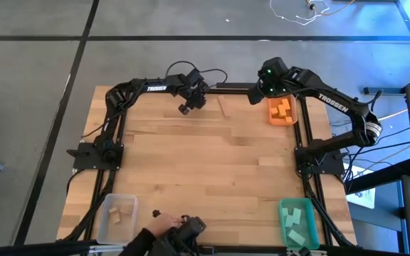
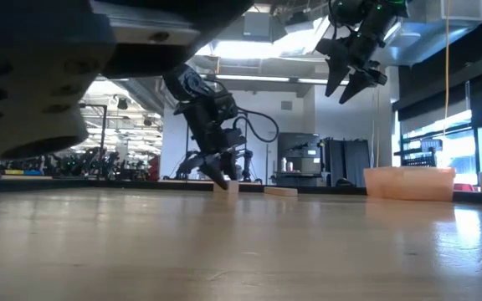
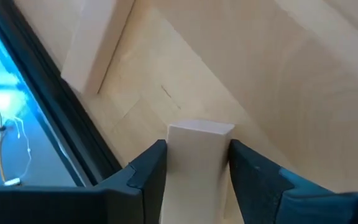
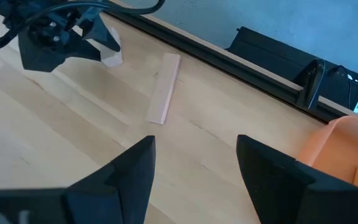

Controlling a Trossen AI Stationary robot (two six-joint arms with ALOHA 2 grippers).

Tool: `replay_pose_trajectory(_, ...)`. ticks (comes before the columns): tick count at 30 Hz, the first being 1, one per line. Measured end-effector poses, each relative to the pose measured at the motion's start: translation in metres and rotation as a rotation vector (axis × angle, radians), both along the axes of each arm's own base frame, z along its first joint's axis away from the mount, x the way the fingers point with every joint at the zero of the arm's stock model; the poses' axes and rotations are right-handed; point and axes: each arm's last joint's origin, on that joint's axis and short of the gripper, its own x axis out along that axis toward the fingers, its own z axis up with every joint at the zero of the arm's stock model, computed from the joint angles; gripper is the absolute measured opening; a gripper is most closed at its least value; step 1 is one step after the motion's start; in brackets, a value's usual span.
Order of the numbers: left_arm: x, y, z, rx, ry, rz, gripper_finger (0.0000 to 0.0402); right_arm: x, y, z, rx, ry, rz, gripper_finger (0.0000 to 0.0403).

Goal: Sort & place blocks by color
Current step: Put the brown block into the transparent bin

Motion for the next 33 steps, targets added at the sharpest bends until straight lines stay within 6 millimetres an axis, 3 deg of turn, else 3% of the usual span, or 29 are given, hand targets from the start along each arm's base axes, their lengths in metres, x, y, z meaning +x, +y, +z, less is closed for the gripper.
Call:
replay_pose_trajectory(11, 0.007, -0.015, 0.002, -0.069, 0.011, 0.104, 0.0120, 0.000, 0.000, 0.000, -0.003, 0.002, 0.005, 0.0223)
replay_pose_trajectory(21, 0.006, -0.049, 0.012, -0.280, 0.101, 0.185, 0.0118, 0.000, 0.000, 0.000, -0.017, 0.016, 0.031, 0.0223)
replay_pose_trajectory(33, 0.013, -0.059, 0.008, -0.398, 0.058, 0.144, 0.0132, 0.000, 0.000, 0.000, -0.023, 0.022, 0.043, 0.0223)
